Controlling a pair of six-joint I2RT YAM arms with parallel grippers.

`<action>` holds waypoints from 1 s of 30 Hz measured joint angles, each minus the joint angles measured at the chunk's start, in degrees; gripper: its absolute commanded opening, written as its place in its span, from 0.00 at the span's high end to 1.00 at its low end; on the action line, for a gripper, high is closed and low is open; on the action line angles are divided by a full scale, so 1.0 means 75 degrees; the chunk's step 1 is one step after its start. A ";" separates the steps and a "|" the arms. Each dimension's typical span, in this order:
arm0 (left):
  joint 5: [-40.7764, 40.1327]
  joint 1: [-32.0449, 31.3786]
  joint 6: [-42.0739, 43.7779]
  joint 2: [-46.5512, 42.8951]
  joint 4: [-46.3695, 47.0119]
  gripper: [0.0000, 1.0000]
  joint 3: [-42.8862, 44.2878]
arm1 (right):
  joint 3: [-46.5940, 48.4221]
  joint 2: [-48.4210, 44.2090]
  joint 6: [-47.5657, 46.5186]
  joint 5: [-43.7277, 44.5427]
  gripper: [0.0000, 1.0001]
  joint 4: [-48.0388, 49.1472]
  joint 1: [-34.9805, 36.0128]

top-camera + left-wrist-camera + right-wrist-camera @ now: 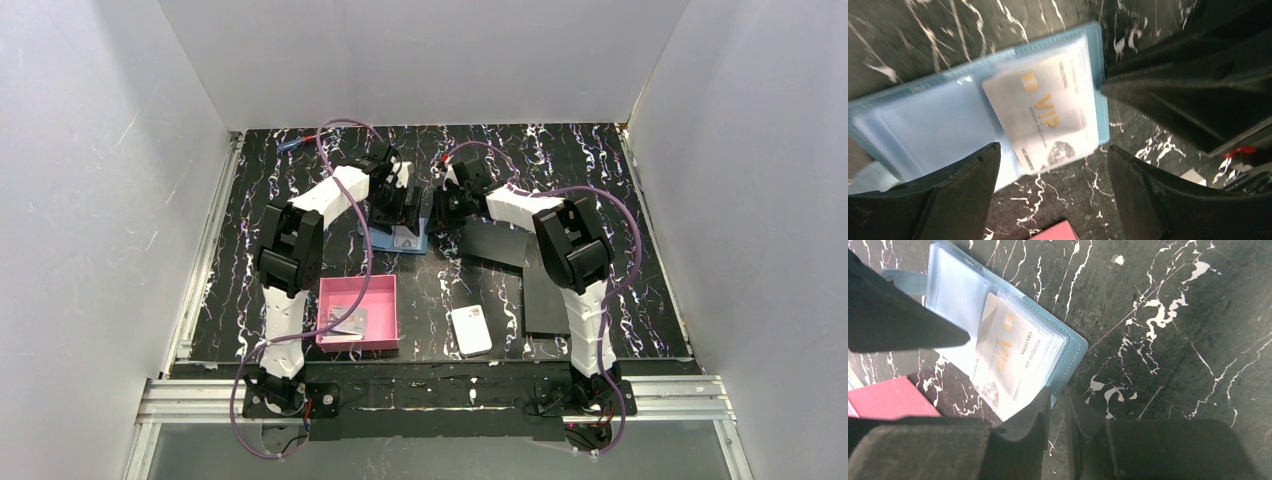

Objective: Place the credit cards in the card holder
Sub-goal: Insert the credit card into the card holder.

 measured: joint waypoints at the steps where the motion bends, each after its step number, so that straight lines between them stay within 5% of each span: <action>1: -0.0067 0.0012 0.0015 0.0050 -0.0058 0.23 0.0169 | 0.0000 0.0009 -0.0017 -0.0015 0.76 0.0000 -0.0003; 14: 0.0137 0.0064 -0.0163 0.0624 0.0082 0.27 0.0764 | 0.0425 0.0358 -0.0079 -0.0373 0.76 -0.0009 -0.0050; 23: 0.0557 0.0125 -0.0265 0.0245 0.1160 0.25 -0.0032 | 0.0490 0.0428 0.0017 -0.0577 0.76 0.0026 -0.0134; 30: 0.0883 0.0265 -0.0411 0.0102 0.1198 0.20 -0.0172 | 0.0775 0.0472 -0.0079 -0.0329 0.48 -0.0221 -0.0216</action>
